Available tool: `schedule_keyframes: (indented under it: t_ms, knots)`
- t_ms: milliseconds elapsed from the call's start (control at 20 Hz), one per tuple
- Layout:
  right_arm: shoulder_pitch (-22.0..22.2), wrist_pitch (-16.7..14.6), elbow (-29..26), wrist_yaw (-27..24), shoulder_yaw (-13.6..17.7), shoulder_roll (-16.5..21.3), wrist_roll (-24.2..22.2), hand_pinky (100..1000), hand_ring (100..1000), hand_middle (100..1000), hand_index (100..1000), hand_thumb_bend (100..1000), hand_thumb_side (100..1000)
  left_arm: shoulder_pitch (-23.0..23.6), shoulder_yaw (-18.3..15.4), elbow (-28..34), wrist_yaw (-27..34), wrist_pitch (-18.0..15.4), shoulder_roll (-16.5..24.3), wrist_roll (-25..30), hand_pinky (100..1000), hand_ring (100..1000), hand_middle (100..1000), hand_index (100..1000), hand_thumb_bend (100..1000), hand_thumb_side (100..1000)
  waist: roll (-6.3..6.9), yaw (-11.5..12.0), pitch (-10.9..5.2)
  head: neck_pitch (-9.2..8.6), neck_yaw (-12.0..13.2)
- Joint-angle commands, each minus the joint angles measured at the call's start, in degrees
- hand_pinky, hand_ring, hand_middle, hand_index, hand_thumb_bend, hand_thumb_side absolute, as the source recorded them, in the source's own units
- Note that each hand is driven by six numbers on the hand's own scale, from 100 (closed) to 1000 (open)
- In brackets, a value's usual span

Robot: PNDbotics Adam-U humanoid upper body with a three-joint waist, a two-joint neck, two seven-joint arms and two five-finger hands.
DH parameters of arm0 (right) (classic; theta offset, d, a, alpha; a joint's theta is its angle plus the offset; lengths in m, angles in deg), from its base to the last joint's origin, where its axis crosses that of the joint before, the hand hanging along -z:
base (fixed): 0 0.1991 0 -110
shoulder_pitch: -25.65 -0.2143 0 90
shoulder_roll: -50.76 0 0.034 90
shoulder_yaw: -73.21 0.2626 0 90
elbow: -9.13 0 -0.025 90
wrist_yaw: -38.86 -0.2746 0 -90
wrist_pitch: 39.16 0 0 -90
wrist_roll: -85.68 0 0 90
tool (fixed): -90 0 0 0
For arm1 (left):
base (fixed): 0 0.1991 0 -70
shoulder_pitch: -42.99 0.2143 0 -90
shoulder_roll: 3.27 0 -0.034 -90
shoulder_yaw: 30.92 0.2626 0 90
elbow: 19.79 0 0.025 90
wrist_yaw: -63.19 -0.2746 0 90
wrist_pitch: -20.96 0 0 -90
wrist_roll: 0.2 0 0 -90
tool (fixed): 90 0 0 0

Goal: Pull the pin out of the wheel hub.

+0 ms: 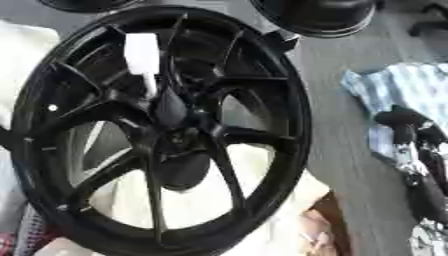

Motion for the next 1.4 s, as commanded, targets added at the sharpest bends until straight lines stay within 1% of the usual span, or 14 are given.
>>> schedule_keyframes:
  t_ms: [50,400,600,700,850,900,1000,1150,1250,1400]
  knots:
    - [-0.19,0.00,-1.17,-0.08,0.14,1.32,-0.08,1000,790,671,801,100,554,-0.53,-0.16,0.95,-0.49,0.02,0.95,0.31,649,681,619,717,100,609,0.31,-0.15,-0.65,-0.90,0.16]
    - [-0.26,-0.08,-1.17,0.27,0.09,0.96,-0.07,1000,792,675,800,100,559,-0.63,-0.01,0.95,-0.76,0.00,0.87,0.46,649,683,621,718,100,609,0.30,-0.21,-0.32,-1.02,0.21]
    - [-0.07,0.14,-1.17,0.63,0.01,0.93,-0.02,1000,791,674,799,100,561,-1.90,-0.24,0.95,-1.37,-0.23,2.49,1.20,655,692,630,730,100,587,0.52,-0.18,-0.40,-0.65,-0.27]
    - [0.12,0.18,-1.17,0.78,-0.03,1.05,0.02,1000,791,674,799,100,560,-3.50,-0.41,0.95,-1.58,-0.18,4.75,2.03,659,697,637,737,100,571,0.71,-0.27,-0.63,-0.49,-0.41]
    - [0.50,0.27,-1.17,1.00,-0.08,1.26,0.07,1000,790,673,798,100,560,-6.35,-0.83,0.95,-2.00,-0.34,9.19,4.09,667,703,643,746,100,542,1.03,-0.46,-1.02,-0.34,-0.45]
    - [0.61,0.29,-1.17,1.06,-0.07,1.33,0.12,1000,789,673,798,100,560,-7.23,-0.82,0.95,-2.01,-0.08,10.82,4.84,668,704,644,748,100,538,1.15,-0.54,-1.14,-0.30,-0.42]
    - [0.89,0.35,-1.17,1.22,-0.05,1.40,0.22,1000,788,672,797,100,560,-9.22,-0.70,0.95,-2.53,0.80,14.53,7.31,678,708,649,753,100,502,1.37,-0.67,-1.34,-0.24,-0.54]
    - [1.30,0.35,-1.17,1.61,-0.08,1.55,0.34,1000,787,671,797,100,559,-12.32,-0.42,0.95,-4.79,2.02,19.84,13.24,699,717,657,760,100,421,1.63,-0.75,-1.57,-0.28,-0.70]
    - [1.43,0.33,-1.17,1.78,-0.17,1.72,0.34,1000,787,671,796,100,560,-14.64,-0.16,0.95,-6.73,2.83,23.08,17.93,709,718,658,761,100,383,1.82,-0.80,-1.66,-0.39,-0.60]
    - [1.63,0.45,-1.17,2.17,-0.29,1.85,0.30,1000,786,670,796,100,560,-17.85,0.54,0.95,-8.47,3.71,26.69,24.31,722,722,661,764,100,354,2.01,-0.92,-1.67,-0.59,-0.54]
